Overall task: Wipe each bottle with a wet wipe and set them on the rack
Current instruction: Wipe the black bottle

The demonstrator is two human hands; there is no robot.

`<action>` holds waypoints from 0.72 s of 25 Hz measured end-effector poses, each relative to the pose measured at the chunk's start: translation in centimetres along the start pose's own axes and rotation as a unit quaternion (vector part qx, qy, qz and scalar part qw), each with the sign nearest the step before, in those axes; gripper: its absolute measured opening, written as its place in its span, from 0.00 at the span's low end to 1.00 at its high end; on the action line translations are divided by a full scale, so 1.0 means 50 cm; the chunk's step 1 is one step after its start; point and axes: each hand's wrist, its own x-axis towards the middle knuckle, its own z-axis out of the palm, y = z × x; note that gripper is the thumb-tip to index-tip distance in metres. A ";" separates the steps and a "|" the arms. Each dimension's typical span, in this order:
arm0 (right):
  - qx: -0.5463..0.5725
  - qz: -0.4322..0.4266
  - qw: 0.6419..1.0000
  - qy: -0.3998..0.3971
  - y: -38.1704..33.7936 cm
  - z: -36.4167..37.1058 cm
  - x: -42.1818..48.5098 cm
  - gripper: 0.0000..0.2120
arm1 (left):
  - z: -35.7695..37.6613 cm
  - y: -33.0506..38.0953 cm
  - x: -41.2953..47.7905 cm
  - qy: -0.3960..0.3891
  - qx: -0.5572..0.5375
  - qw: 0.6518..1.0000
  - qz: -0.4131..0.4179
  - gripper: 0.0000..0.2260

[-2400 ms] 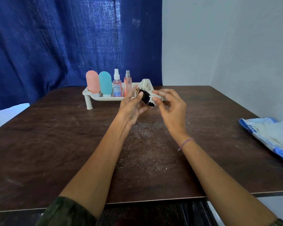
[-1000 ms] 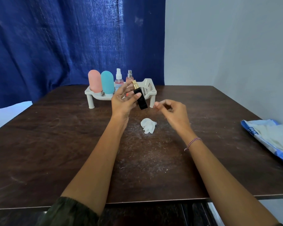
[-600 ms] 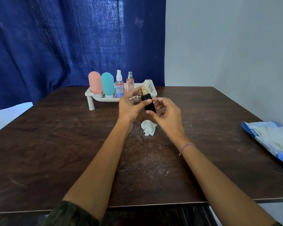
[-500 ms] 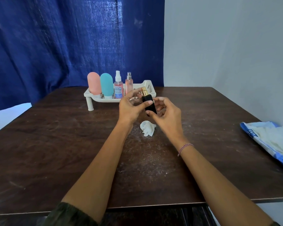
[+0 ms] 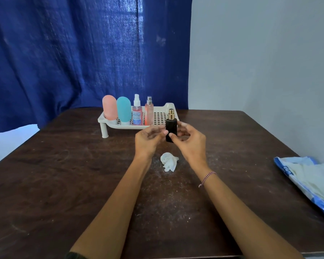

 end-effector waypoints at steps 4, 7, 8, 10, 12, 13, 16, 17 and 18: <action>0.012 0.015 0.998 -0.056 -0.020 0.011 0.057 0.22 | 0.005 0.008 0.028 0.062 0.061 0.996 0.025 0.08; 0.014 0.019 0.996 -0.082 -0.033 0.019 0.098 0.21 | 0.016 0.013 0.058 0.113 0.156 0.980 0.055 0.08; 0.009 0.022 0.996 -0.090 -0.035 0.022 0.110 0.20 | 0.021 0.014 0.066 0.133 0.181 0.973 0.061 0.08; -0.012 0.026 0.993 -0.110 -0.035 0.025 0.135 0.19 | 0.030 0.013 0.079 0.164 0.205 0.963 0.059 0.08; -0.043 0.030 0.989 -0.137 -0.033 0.030 0.159 0.18 | 0.036 0.009 0.092 0.178 0.221 0.958 0.046 0.07; -0.055 0.032 0.987 -0.149 -0.031 0.033 0.170 0.18 | 0.037 0.007 0.097 0.182 0.229 0.955 0.040 0.07; -0.092 0.026 0.980 -0.172 -0.028 0.047 0.193 0.19 | 0.035 0.001 0.113 0.189 0.242 0.951 0.026 0.08; -0.101 0.025 0.979 -0.175 -0.027 0.052 0.199 0.19 | 0.033 -0.001 0.118 0.192 0.249 0.949 0.022 0.08; -0.110 0.025 0.978 -0.177 -0.025 0.056 0.203 0.19 | 0.032 -0.002 0.121 0.195 0.257 0.947 0.017 0.08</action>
